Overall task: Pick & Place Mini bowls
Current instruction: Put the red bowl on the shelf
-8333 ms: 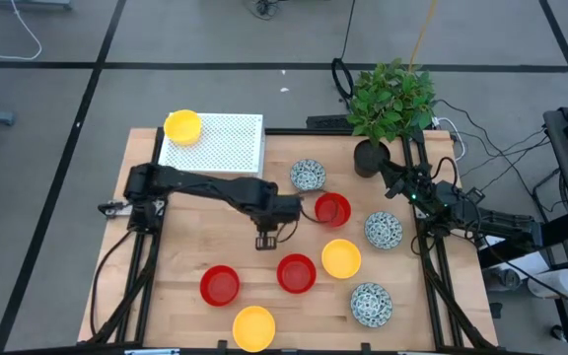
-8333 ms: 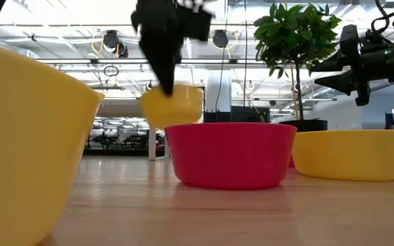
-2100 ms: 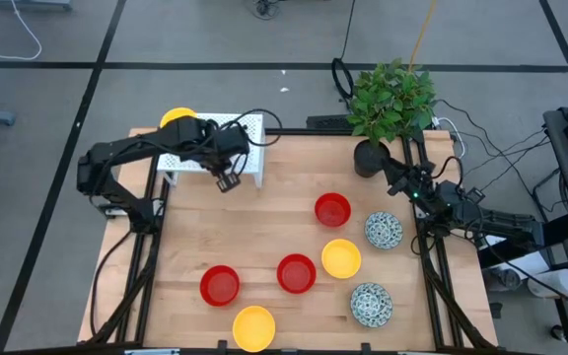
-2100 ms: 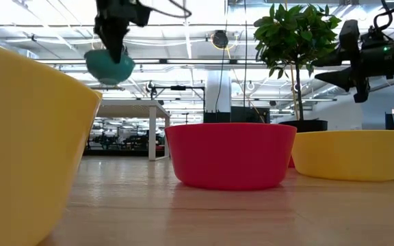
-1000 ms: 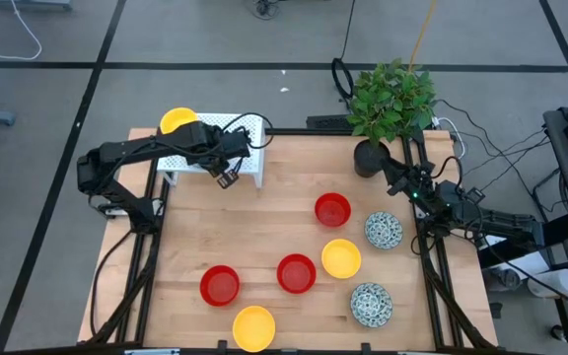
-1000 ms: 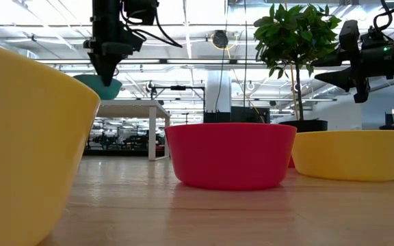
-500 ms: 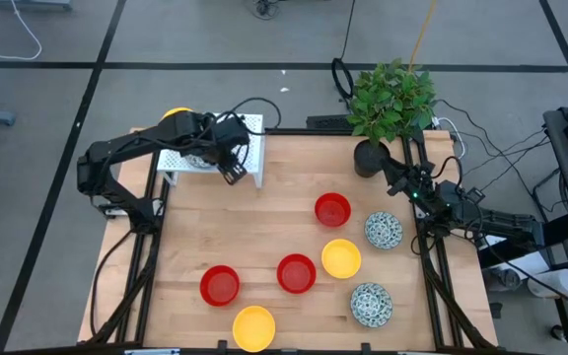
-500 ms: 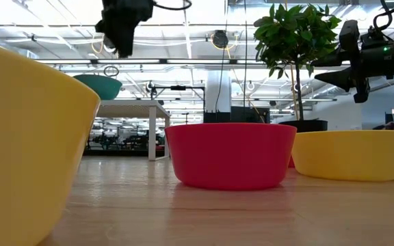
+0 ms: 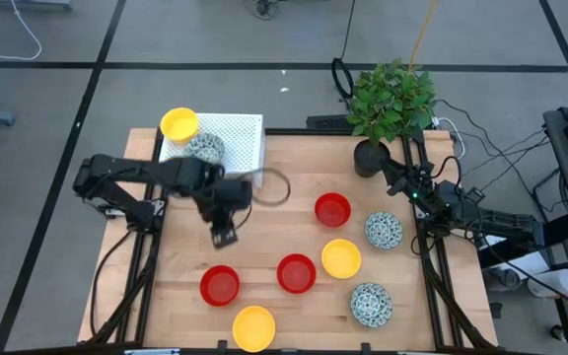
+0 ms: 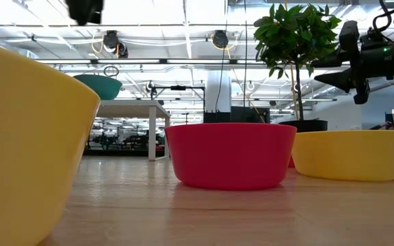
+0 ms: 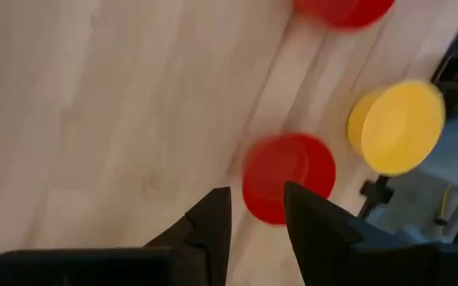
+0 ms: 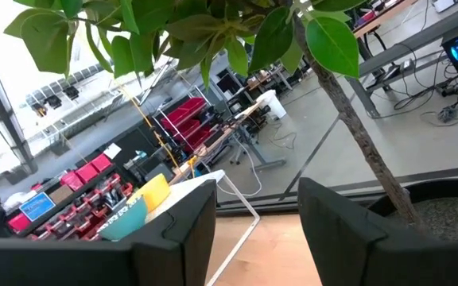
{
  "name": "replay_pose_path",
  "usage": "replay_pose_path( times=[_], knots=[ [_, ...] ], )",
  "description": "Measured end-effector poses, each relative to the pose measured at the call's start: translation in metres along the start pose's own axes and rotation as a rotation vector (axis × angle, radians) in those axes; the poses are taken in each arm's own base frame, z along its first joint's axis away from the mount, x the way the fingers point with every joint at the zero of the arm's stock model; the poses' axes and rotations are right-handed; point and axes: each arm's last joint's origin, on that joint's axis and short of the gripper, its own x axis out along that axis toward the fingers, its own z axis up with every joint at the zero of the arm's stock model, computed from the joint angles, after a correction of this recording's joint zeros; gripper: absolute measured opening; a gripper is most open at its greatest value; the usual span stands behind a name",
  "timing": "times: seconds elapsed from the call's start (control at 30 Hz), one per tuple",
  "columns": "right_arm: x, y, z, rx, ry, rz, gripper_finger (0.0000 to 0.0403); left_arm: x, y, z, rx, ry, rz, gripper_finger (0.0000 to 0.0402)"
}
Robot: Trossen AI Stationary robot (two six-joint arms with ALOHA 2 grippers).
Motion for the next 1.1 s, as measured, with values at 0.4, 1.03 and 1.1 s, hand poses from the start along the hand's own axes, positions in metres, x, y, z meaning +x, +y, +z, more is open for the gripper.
replay_pose_path(
  times=[0.4,1.03,1.1],
  knots=[
    [0.0,0.0,-0.002,-0.013,0.035,0.022,0.0165,0.093,-0.025,-0.05,-0.121,0.164,0.111,0.0215],
    [0.0,0.002,-0.004,-0.01,0.086,0.1,0.0164,0.184,0.005,-0.073,-0.415,0.055,0.086,0.0173],
    [0.0,0.002,-0.004,-0.01,0.086,0.099,0.0165,0.184,0.005,-0.072,-0.409,0.049,0.086,0.0137]
  ],
)
